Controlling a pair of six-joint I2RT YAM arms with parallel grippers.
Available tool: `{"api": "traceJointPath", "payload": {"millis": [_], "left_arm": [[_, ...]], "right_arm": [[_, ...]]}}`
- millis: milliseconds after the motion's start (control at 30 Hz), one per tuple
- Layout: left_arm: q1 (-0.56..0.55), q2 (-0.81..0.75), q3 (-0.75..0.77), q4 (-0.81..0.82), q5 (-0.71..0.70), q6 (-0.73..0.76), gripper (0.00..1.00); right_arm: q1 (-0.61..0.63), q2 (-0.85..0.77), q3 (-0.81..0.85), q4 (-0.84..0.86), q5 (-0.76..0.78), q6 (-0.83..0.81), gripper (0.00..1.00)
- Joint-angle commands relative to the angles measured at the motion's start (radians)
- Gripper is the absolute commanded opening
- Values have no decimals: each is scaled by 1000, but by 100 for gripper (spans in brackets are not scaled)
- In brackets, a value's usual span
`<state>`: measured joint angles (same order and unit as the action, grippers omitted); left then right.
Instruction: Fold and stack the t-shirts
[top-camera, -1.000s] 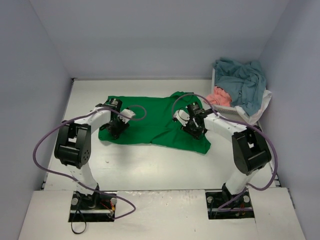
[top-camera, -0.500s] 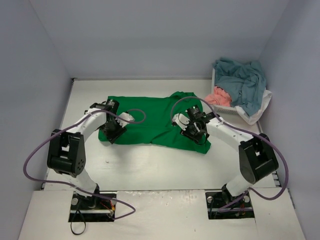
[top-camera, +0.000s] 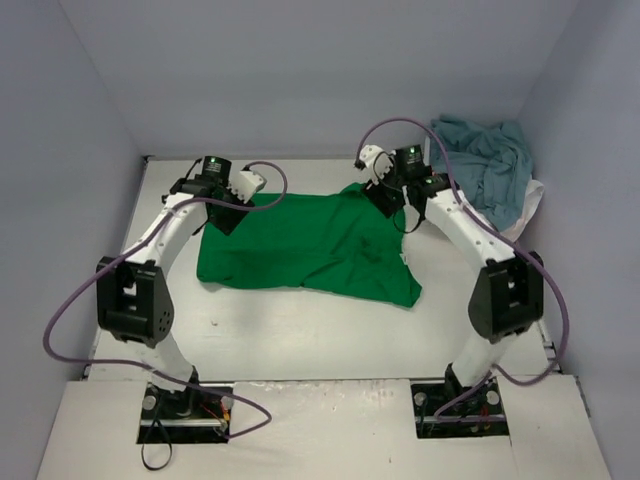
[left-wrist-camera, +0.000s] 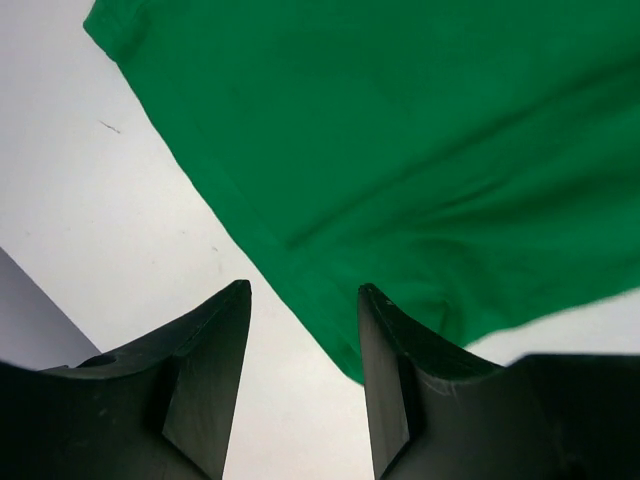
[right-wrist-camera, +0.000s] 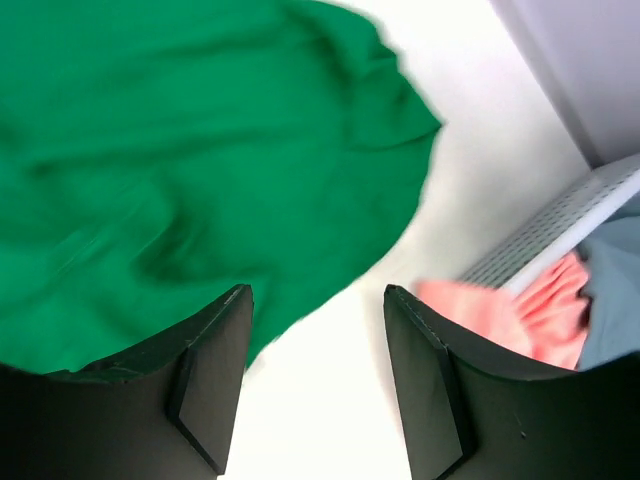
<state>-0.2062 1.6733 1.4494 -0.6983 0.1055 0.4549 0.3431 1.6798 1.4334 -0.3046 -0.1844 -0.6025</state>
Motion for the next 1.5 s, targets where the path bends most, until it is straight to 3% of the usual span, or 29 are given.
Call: {"api": "traceJointPath", "payload": {"millis": [0, 100, 433, 900, 1200, 1467], "left_arm": [[31, 98, 71, 92, -46, -31, 42], [57, 172, 100, 140, -49, -45, 42], [88, 232, 117, 261, -69, -76, 42], [97, 241, 128, 347, -92, -88, 42], [100, 253, 114, 359, -96, -87, 42], [100, 264, 131, 355, -95, -88, 42]], "right_arm": [[-27, 144, 83, 61, -36, 40, 52], [-27, 271, 157, 79, -72, 33, 53], [-32, 466, 315, 197, -156, 58, 53], [-33, 580, 383, 295, -128, 86, 52], [-39, 647, 447, 324, -118, 81, 45], [-49, 627, 443, 367, -76, 112, 48]]}}
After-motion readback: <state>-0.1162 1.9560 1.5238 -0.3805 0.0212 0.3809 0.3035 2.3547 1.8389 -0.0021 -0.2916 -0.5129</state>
